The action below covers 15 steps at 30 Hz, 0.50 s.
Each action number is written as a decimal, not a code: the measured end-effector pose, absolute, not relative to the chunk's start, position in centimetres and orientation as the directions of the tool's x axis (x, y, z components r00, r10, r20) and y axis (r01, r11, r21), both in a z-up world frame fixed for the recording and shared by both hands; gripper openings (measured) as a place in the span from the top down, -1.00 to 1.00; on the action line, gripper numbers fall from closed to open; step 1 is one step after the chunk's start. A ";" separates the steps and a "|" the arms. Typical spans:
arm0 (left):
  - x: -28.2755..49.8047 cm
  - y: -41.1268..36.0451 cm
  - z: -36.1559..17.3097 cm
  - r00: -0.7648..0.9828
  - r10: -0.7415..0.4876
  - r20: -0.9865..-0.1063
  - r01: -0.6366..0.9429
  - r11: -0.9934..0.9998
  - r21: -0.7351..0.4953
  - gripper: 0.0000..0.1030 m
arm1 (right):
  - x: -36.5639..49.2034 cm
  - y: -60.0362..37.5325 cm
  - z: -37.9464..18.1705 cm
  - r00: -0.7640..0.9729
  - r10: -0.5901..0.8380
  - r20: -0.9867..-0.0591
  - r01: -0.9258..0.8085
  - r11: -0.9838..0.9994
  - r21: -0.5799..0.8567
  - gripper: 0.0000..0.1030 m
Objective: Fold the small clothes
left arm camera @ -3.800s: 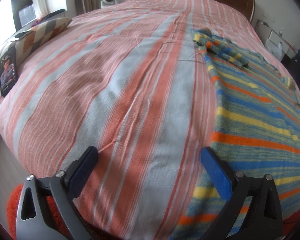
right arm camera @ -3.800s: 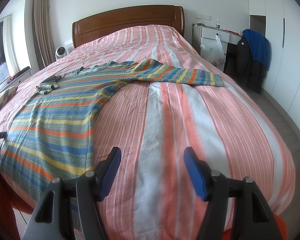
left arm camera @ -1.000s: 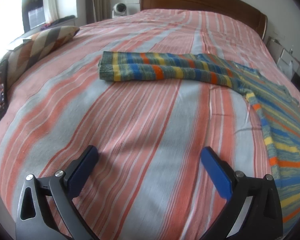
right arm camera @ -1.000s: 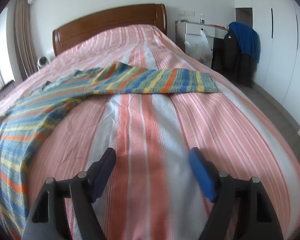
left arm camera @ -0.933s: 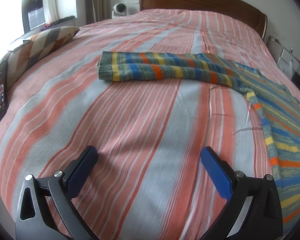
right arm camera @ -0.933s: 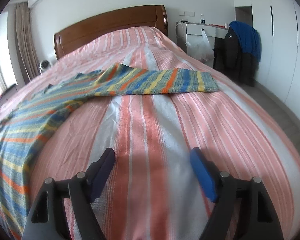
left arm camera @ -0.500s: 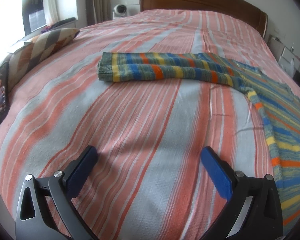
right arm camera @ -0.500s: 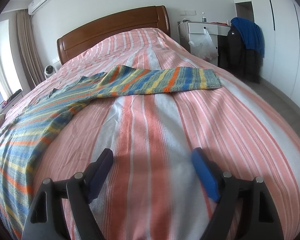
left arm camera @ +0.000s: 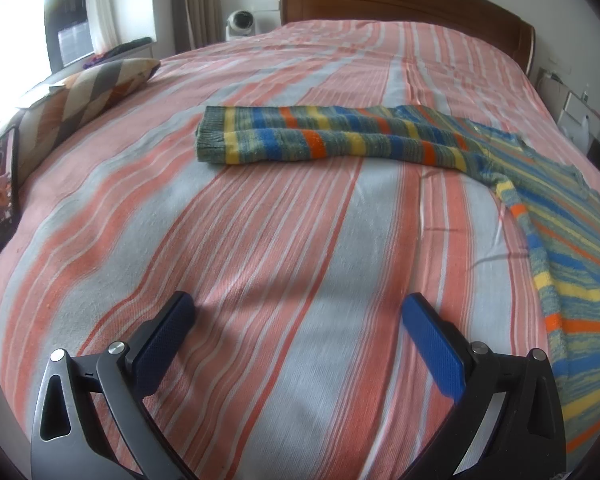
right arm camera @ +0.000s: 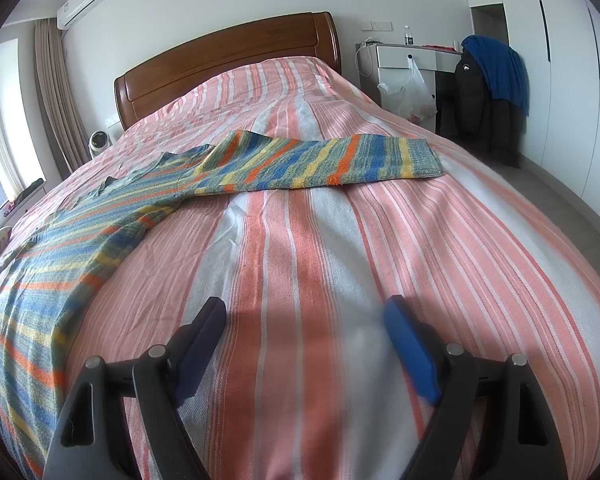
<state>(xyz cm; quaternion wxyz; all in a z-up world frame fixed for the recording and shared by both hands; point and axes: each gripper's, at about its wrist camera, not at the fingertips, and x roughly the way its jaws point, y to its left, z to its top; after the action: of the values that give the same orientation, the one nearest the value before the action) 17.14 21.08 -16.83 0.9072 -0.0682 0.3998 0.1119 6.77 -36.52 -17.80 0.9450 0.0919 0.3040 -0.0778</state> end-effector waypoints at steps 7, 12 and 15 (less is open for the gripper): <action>17.1 21.0 -16.8 0.656 0.149 -0.740 -0.257 0.966 -0.034 -0.99 | 6.8 -36.5 -17.8 0.803 -0.092 -0.589 0.203 0.971 0.126 -0.57; 17.1 21.0 -16.9 0.656 0.150 -0.740 -0.258 0.966 -0.032 -0.99 | 6.8 -36.5 -17.8 0.803 -0.092 -0.589 0.203 0.971 0.125 -0.57; 17.1 21.0 -16.9 0.656 0.151 -0.740 -0.258 0.966 -0.031 -0.99 | 6.8 -36.5 -17.8 0.803 -0.092 -0.589 0.203 0.971 0.126 -0.57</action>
<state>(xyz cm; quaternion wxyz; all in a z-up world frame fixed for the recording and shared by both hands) 17.13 20.99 -16.86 0.9074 -0.0669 0.3993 0.1126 6.77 -36.52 -17.82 0.9451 0.0916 0.3038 -0.0780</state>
